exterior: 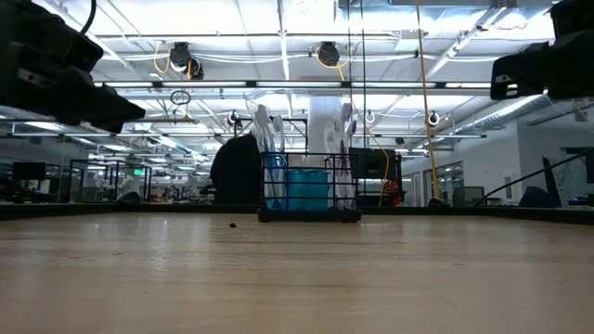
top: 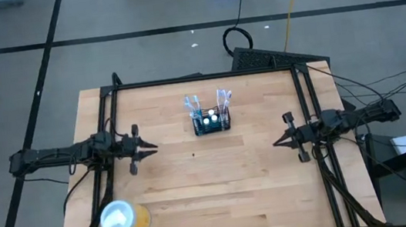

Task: Pick & Place toothbrushing station
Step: Return to Home Position

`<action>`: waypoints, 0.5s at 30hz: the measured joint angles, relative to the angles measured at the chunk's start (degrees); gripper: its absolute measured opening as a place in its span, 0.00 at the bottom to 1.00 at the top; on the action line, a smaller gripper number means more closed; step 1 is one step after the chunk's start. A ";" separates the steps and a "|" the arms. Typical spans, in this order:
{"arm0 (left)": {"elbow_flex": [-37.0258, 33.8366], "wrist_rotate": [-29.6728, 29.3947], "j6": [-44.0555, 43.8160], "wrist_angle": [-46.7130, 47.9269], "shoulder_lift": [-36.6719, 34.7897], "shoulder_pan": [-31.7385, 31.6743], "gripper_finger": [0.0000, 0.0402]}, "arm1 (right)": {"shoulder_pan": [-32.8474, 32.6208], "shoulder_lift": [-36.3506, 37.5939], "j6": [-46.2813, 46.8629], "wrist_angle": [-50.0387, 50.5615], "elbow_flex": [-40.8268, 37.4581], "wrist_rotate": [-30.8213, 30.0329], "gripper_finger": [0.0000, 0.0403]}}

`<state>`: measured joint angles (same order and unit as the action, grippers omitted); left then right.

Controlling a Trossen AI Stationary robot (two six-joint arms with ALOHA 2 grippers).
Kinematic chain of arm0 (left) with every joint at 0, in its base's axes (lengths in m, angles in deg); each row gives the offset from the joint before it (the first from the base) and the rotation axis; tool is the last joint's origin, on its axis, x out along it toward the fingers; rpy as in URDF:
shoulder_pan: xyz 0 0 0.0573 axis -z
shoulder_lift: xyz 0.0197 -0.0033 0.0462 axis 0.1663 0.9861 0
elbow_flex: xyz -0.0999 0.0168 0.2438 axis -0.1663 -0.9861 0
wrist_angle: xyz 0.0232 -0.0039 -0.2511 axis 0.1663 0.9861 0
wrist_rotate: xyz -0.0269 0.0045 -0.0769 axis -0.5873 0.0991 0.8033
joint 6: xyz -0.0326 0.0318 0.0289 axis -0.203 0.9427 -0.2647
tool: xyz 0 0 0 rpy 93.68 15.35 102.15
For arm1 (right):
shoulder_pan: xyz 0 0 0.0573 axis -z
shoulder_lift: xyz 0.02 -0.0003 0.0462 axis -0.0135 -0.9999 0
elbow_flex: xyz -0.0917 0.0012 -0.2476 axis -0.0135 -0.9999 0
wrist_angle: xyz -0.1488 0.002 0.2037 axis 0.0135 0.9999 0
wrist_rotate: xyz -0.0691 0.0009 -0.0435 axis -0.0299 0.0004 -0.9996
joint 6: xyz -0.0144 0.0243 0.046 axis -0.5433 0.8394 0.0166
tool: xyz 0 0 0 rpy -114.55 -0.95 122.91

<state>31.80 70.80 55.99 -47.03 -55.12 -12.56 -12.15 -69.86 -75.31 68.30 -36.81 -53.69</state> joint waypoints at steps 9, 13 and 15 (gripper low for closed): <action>0.00 -4.17 0.82 -0.81 -0.01 0.00 0.20 | 0.00 0.02 -4.49 -6.58 -4.94 -4.02 0.01; 0.00 -6.86 0.94 -0.05 0.00 0.00 0.20 | 0.00 -0.03 -5.62 -5.95 -4.99 -5.43 0.01; 0.00 -7.33 0.94 -0.08 -0.02 0.00 0.20 | 0.02 -0.02 -6.39 -6.07 -5.01 -5.84 0.01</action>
<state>31.80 63.47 56.93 -47.11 -55.14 -12.56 -12.13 -69.88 -81.70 62.23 -41.82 -59.52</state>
